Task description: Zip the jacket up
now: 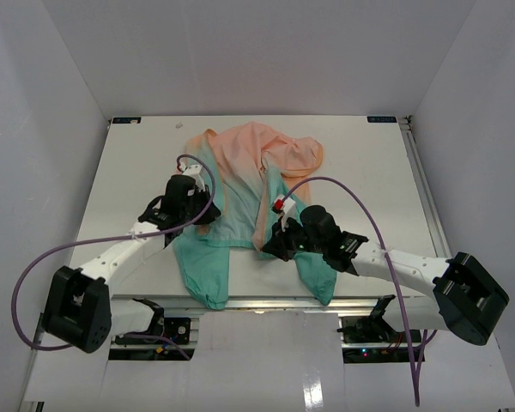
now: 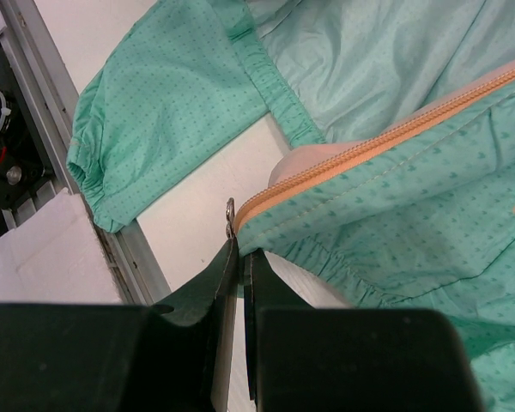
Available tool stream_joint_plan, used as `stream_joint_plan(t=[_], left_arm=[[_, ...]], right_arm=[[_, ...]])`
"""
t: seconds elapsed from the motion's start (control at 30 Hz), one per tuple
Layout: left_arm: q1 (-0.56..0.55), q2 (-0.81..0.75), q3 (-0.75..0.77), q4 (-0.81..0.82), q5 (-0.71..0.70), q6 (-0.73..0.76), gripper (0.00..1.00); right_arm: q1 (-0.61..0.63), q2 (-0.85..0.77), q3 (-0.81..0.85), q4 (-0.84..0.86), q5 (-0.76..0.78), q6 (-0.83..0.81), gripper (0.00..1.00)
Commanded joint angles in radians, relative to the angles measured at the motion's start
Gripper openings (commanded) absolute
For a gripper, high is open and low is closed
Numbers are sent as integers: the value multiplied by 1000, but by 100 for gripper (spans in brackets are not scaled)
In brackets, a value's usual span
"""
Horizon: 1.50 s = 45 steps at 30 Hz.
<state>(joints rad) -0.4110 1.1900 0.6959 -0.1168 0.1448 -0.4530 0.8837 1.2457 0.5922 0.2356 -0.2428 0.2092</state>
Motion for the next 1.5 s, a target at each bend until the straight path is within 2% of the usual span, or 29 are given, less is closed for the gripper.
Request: stream_joint_plan(t=[0.0, 0.27, 0.37, 0.5, 0.57, 0.8, 0.93, 1.07, 1.2, 1.47], left_arm=[[-2, -203, -222, 512, 156, -42, 0], [-2, -227, -476, 1003, 248, -72, 0], [-2, -205, -574, 1172, 273, -113, 0], [-2, -204, -632, 1360, 286, -171, 0], [-2, -201, -633, 1373, 291, -194, 0], [-2, -171, -668, 1541, 324, -246, 0], [-3, -156, -681, 1586, 340, -263, 0], [-2, -145, -674, 1611, 360, -281, 0], [-3, -138, -651, 1590, 381, -290, 0], [-5, -100, -634, 1602, 455, -311, 0]], right_arm=[[-4, -26, 35, 38, 18, 8, 8], [-6, 34, 74, 118, 16, 98, 8], [-5, 44, 44, 225, -22, 128, 8], [-5, 52, 2, 349, -72, 157, 8], [-5, 51, -20, 427, -96, 166, 8], [-3, 67, 9, 493, -134, 173, 8], [-3, 60, -26, 614, -205, 193, 8], [-4, 42, -43, 650, -242, 156, 8], [-5, 16, -50, 642, -249, 111, 8], [-5, 16, -10, 516, -195, 78, 8]])
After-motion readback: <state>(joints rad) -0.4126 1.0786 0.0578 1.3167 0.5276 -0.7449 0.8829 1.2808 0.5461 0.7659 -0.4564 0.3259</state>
